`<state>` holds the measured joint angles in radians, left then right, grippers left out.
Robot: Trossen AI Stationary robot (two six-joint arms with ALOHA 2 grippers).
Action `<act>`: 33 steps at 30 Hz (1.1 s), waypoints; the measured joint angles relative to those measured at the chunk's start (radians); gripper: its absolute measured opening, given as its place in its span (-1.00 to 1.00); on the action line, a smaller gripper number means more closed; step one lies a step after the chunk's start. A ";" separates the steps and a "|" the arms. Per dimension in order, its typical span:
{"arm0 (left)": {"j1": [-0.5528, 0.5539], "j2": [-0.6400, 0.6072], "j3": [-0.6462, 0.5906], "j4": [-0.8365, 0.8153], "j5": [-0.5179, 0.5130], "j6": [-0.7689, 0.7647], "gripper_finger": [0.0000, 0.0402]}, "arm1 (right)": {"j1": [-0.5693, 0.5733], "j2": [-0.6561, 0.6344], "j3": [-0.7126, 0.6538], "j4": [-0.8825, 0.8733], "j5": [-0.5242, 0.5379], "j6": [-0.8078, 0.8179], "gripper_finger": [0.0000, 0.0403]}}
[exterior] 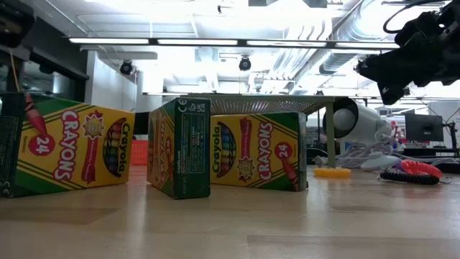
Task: Pick & Place Office Desk Supplies
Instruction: Put the blue rubber band into the orange bin on the shelf
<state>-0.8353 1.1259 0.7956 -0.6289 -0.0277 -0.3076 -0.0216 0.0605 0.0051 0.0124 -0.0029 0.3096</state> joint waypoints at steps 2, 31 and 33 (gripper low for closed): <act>0.000 -0.014 0.000 0.000 0.000 0.000 -1.00 | 0.000 0.000 0.000 0.000 0.000 0.000 -0.55; 0.309 -0.302 0.000 -0.171 -0.325 -0.293 -1.00 | 0.000 0.000 0.000 0.000 0.000 0.000 -0.55; 0.351 -0.322 0.000 -0.193 -0.355 -0.323 -1.00 | 0.000 0.000 0.000 0.000 0.000 0.000 -0.55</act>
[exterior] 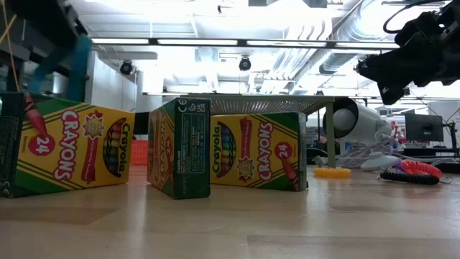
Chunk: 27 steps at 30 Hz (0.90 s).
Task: Pick & Place Office Desk Supplies
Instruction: Put the blue rubber band into the orange bin on the shelf
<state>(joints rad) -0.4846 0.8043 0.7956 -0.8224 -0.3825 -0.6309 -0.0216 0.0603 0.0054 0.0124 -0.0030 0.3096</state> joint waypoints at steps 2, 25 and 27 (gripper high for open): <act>0.042 -0.017 0.000 -0.031 -0.034 -0.041 -1.00 | 0.000 0.000 0.000 0.000 0.000 0.000 -0.55; 0.400 -0.044 0.000 -0.388 -0.189 -0.214 -1.00 | 0.000 0.000 0.000 0.000 0.000 0.000 -0.55; 0.409 -0.023 0.000 -0.421 -0.184 -0.239 -1.00 | 0.000 0.000 0.000 0.000 0.000 0.000 -0.55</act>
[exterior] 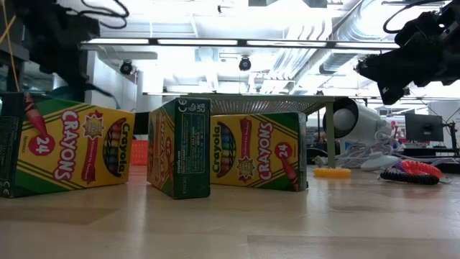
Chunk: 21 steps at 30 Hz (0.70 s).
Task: Pick & Place Office Desk Supplies
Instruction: Put the blue rubber band into the orange bin on the shelf
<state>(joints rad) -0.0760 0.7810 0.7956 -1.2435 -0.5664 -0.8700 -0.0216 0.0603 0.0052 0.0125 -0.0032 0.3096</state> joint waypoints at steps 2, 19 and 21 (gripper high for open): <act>0.004 0.023 0.000 -0.030 0.016 -0.023 -1.00 | 0.000 0.000 0.000 0.000 0.000 0.000 -0.55; 0.003 0.279 0.000 -0.111 0.211 -0.097 -1.00 | 0.000 0.000 0.000 0.000 0.000 0.000 -0.55; 0.003 0.304 0.000 -0.113 0.230 -0.106 -1.00 | 0.000 0.000 0.000 0.000 0.000 0.000 -0.55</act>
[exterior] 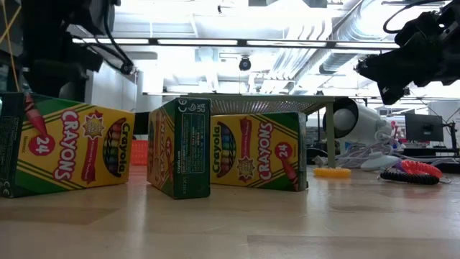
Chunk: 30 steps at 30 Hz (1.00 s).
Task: Pick & Place Office Desk Supplies
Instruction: Put the blue rubber band into the orange bin on the shelf
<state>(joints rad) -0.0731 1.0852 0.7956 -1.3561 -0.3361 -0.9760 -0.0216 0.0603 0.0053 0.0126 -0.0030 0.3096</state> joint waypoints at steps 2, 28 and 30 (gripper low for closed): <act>0.000 0.024 0.000 -0.008 0.021 -0.017 -1.00 | 0.000 0.000 0.000 0.000 0.000 0.000 -0.55; 0.000 0.149 0.000 -0.197 -0.074 -0.134 -1.00 | 0.000 0.000 0.000 0.000 0.000 0.000 -0.55; 0.000 0.149 0.000 -0.215 -0.101 -0.156 -1.00 | 0.000 0.000 0.000 0.000 0.000 0.000 -0.55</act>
<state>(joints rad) -0.0731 1.2346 0.7956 -1.5713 -0.4375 -1.1321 -0.0216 0.0605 0.0051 0.0128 -0.0032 0.3096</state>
